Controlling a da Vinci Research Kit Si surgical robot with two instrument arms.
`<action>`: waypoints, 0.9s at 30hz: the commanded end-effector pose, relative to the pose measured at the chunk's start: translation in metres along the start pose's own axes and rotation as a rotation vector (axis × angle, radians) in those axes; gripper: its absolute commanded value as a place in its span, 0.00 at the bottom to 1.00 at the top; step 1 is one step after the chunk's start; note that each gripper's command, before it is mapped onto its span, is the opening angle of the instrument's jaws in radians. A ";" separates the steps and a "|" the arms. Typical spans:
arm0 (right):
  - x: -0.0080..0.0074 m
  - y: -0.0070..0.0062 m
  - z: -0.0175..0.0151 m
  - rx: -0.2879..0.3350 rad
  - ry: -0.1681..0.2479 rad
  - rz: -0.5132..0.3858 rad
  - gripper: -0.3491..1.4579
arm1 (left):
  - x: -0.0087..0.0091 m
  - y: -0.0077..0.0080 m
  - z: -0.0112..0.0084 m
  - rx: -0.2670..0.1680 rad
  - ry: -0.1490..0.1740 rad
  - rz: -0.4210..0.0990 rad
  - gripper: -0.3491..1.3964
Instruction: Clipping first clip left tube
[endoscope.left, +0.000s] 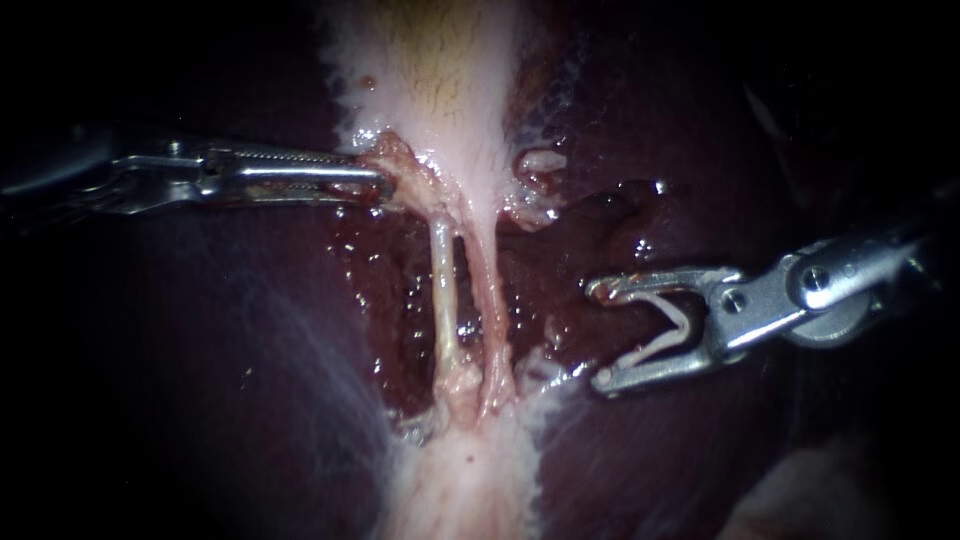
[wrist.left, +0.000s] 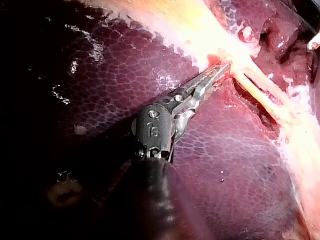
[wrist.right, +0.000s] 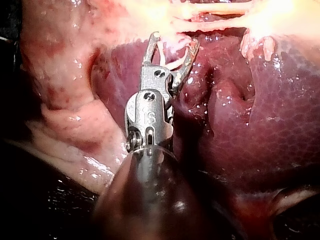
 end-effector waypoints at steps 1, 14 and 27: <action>0.0000 0.0000 0.0000 0.000 0.000 0.000 0.47 | 0.0000 0.0000 0.0000 -0.001 0.000 -0.001 0.00; 0.0000 0.0000 0.0000 0.000 0.000 0.000 0.47 | 0.0027 0.0016 -0.0043 -0.013 -0.004 -0.017 0.00; 0.0001 0.0000 0.0000 0.000 0.000 0.000 0.47 | 0.0072 0.0061 -0.0086 0.007 -0.001 -0.043 0.00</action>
